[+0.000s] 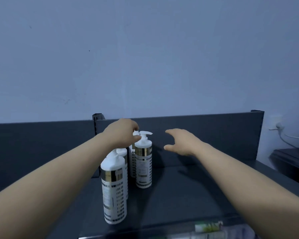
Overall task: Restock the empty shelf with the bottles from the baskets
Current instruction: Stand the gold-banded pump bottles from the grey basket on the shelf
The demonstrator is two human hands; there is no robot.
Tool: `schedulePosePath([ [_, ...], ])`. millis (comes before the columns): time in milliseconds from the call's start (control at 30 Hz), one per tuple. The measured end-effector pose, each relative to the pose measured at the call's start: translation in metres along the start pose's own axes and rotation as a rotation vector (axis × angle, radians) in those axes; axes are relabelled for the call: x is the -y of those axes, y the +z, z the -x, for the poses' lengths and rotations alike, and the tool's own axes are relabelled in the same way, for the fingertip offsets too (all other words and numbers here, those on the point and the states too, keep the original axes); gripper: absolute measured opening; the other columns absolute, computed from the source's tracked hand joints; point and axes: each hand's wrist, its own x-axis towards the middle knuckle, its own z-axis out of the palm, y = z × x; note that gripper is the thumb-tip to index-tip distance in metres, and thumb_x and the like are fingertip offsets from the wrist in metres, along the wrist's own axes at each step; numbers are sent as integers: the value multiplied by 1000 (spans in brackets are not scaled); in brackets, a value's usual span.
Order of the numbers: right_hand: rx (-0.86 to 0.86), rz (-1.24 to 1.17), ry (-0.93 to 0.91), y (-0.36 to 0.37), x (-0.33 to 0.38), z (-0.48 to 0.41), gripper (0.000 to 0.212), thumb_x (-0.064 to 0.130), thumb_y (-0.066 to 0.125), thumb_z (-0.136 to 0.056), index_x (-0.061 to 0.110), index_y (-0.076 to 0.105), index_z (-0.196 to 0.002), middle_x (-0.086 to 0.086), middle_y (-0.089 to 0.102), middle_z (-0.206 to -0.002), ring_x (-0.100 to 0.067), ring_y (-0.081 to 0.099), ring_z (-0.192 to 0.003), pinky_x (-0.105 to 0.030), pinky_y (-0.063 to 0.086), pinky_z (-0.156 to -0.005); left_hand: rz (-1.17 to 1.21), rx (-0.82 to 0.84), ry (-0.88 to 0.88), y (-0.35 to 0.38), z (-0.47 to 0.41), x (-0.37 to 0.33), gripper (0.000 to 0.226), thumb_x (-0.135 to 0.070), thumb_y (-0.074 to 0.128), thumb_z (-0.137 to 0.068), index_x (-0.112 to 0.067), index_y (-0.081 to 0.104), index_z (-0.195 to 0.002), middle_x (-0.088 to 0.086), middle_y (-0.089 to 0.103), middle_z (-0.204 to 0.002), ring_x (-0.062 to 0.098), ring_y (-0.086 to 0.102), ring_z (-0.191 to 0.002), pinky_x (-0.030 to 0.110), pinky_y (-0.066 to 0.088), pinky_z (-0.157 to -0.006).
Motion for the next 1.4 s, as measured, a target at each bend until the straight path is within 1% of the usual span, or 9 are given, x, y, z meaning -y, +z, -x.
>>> schedulePosePath([
  [233, -25, 29, 0, 4, -44, 111, 65, 39, 57, -93, 24, 30, -150, 4, 43, -148, -21, 44, -132, -37, 43, -102, -74, 9, 21, 28, 72, -91, 31, -39, 55, -90, -20, 62, -113, -1, 66, -112, 21, 60, -97, 33, 51, -77],
  [433, 17, 47, 17, 38, -89, 201, 50, 39, 59, -88, 16, 49, -132, -3, 58, -130, -29, 49, -121, -44, 46, -96, -152, 109, 77, 79, 145, -165, 41, -42, 52, -94, -17, 55, -127, 2, 61, -120, 24, 57, -109, 35, 50, -81],
  [733, 166, -77, 57, 130, -151, 325, 60, 34, 58, -93, 19, 37, -148, -5, 50, -142, -27, 46, -126, -37, 42, -99, -88, 372, 109, 199, 245, -218, 47, -45, 51, -93, -22, 51, -134, 3, 57, -128, 26, 57, -113, 35, 51, -84],
  [833, 198, -109, 90, 172, -168, 356, 57, 30, 59, -92, 14, 43, -144, -6, 50, -143, -28, 46, -129, -37, 40, -105, -61, 489, 114, 247, 275, -220, 42, -47, 50, -93, -21, 55, -126, 3, 60, -119, 25, 59, -103, 37, 54, -77],
  [900, 197, -168, 112, 208, -177, 375, 44, 23, 62, -89, 4, 58, -128, -15, 62, -125, -36, 57, -115, -41, 47, -96, -40, 571, 106, 279, 293, -219, 42, -46, 51, -92, -21, 56, -125, 3, 61, -119, 25, 60, -103, 34, 52, -75],
  [967, 268, -201, 152, 241, -178, 394, 43, 27, 61, -91, 3, 57, -127, -12, 61, -125, -31, 57, -114, -39, 47, -95, -32, 654, 80, 311, 313, -217, 40, -46, 51, -92, -19, 56, -123, 4, 62, -114, 26, 60, -101, 32, 49, -71],
  [1067, 427, -248, 218, 301, -182, 424, 42, 30, 55, -96, 15, 50, -135, 0, 55, -132, -22, 52, -122, -31, 43, -99, 32, 779, 25, 367, 348, -210, 40, -43, 51, -93, -17, 56, -123, 6, 63, -115, 28, 60, -103, 36, 53, -79],
  [1267, 637, -260, 317, 441, -193, 479, 37, 26, 48, -99, 11, 51, -133, -8, 57, -131, -22, 55, -115, -31, 45, -94, 47, 984, -31, 493, 418, -185, 39, -38, 45, -98, -20, 51, -132, 4, 55, -132, 25, 55, -118, 36, 48, -93],
  [1400, 667, -302, 417, 535, -198, 510, 46, 30, 51, -98, 12, 46, -140, -9, 60, -128, -23, 58, -110, -34, 49, -94, 88, 1043, -100, 579, 462, -172, 39, -32, 49, -95, -22, 50, -133, 4, 58, -128, 25, 56, -117, 35, 47, -95],
])
